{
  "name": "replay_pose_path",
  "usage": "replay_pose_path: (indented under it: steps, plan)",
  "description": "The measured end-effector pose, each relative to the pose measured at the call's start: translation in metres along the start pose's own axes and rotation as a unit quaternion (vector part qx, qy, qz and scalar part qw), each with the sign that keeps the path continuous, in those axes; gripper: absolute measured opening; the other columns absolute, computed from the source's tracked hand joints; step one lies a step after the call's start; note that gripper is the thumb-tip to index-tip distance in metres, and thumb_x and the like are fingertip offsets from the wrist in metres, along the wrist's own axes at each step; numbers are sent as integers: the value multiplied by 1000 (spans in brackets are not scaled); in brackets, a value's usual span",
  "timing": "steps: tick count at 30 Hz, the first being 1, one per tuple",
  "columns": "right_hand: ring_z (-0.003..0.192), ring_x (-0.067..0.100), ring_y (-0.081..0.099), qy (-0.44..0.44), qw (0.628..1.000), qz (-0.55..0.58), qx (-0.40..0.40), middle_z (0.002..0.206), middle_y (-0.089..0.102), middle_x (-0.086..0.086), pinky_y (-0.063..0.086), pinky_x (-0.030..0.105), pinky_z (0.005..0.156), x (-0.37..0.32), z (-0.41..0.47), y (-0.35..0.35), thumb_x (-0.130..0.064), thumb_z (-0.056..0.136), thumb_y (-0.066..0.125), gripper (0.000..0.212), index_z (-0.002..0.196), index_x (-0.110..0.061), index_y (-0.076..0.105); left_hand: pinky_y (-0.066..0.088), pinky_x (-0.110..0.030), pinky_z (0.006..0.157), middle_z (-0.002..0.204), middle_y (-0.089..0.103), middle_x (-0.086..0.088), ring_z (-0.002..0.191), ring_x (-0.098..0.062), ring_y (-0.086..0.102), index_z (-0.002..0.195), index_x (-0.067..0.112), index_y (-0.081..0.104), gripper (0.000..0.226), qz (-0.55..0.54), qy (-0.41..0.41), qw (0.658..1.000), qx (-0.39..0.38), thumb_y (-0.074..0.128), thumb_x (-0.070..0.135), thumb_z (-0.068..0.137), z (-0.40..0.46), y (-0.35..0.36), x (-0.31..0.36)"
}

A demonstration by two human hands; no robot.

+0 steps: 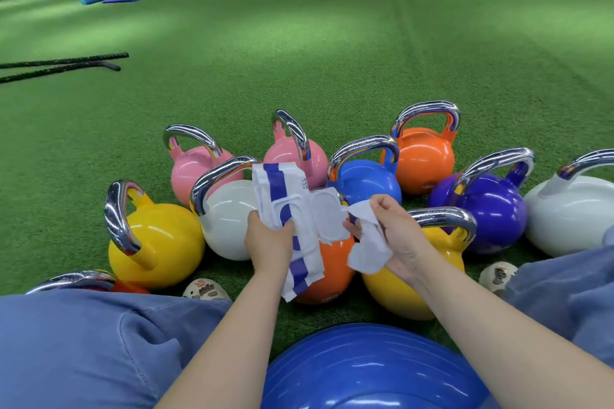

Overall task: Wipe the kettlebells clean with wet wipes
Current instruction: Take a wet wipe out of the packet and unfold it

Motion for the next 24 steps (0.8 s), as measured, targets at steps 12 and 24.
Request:
replay_pose_path:
  steps: [12, 24]
  plan:
    - [46, 12, 53, 79, 994, -68, 38, 75, 61, 6, 45, 24, 42, 7, 1, -18, -14, 97, 43, 18, 102, -10, 60, 55, -41, 81, 98, 66, 0, 91, -22, 63, 106, 21, 55, 31, -202, -97, 970, -92, 72, 17, 80, -8, 25, -9]
    - [46, 13, 50, 149, 966, -196, -82, 98, 70, 18, 32, 22, 38, 27, -17, 7, -27, 85, 64, 34, 110, -4, 66, 56, -35, 71, 96, 70, -6, 84, -23, 68, 109, 16, 60, 28, -239, -107, 945, -195, 42, 35, 98, -26, 46, -2]
Point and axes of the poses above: each hand's wrist, its own z-axis towards the middle knuckle, its own y-axis out of the palm, x = y × z, the point moved 7 cm from there along z, towards the middle knuckle
